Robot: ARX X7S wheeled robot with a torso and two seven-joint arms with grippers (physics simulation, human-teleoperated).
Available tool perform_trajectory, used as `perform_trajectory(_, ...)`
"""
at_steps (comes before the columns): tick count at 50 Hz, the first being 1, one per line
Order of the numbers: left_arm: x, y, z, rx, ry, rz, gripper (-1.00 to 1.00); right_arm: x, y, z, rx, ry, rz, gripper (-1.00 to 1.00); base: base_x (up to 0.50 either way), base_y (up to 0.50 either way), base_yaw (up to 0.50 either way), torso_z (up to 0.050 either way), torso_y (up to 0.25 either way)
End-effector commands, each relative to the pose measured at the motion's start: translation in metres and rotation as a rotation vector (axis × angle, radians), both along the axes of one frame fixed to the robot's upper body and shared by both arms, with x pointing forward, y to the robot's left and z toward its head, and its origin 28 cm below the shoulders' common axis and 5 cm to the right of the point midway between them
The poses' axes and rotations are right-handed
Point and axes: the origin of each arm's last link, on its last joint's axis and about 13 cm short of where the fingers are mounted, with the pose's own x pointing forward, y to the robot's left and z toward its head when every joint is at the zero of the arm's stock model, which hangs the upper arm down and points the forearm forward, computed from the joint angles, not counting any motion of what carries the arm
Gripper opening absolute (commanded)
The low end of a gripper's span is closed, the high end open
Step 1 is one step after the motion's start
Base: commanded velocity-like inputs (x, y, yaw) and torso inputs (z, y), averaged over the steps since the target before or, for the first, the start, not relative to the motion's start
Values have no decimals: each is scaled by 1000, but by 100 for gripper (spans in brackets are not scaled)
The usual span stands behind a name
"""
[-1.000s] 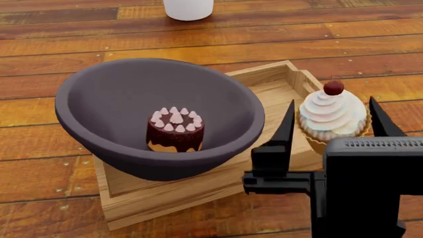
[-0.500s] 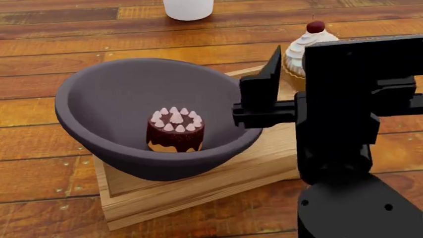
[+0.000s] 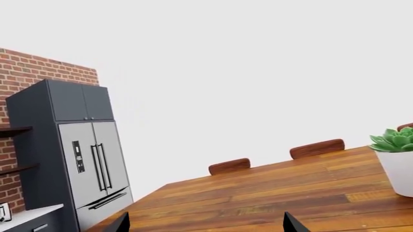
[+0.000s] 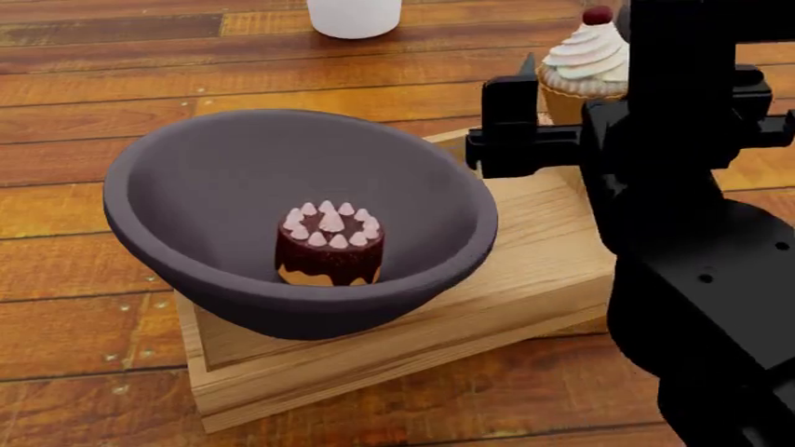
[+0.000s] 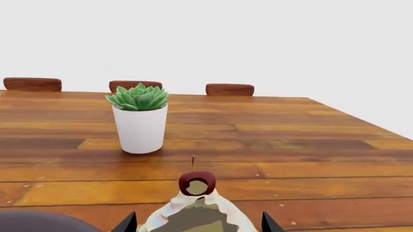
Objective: Pick up the bowl with cake and place it on the tray. Pick up the cupcake and place it on the tray.
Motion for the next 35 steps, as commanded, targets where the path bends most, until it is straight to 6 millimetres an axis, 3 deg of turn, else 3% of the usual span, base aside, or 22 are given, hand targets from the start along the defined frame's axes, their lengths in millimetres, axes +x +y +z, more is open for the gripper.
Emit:
perform_trajectory(1, -3, 0, 0, 8, 0, 10, 100, 23, -28, 13, -20, 79, 9, -100, 0, 0, 0, 0, 0)
perform_trajectory(8, -3, 1, 0, 17, 0, 15, 100, 33, -36, 6, -28, 154, 62, -100, 0, 0, 0, 0, 0)
perform_trajectory(9, -3, 0, 0, 22, 3, 15, 100, 46, -49, -9, -16, 209, 84, -100, 0, 0, 0, 0, 0)
perform_trajectory(10, -3, 0, 0, 23, 3, 15, 100, 48, -52, -12, -13, 214, 82, -100, 0, 0, 0, 0, 0)
perform_trajectory(16, -3, 0, 0, 29, 1, 17, 100, 45, -62, -24, -90, 238, 115, -100, 0, 0, 0, 0, 0)
perform_trajectory(21, -4, -1, 0, 31, 0, 17, 100, 44, -66, -27, -60, 242, 150, -100, 0, 0, 0, 0, 0)
perform_trajectory(23, -3, -1, 0, 29, 3, 17, 100, 37, -71, -41, 50, 218, 244, -100, 0, 0, 0, 0, 0)
perform_trajectory(29, 0, -3, 0, 37, 7, 17, 100, 34, -75, -49, 79, 205, 293, -100, 0, 0, 0, 0, 0)
perform_trajectory(35, 3, -5, -1, 42, 10, 14, 100, 41, -82, -60, 100, 216, 348, -100, 0, 0, 0, 0, 0)
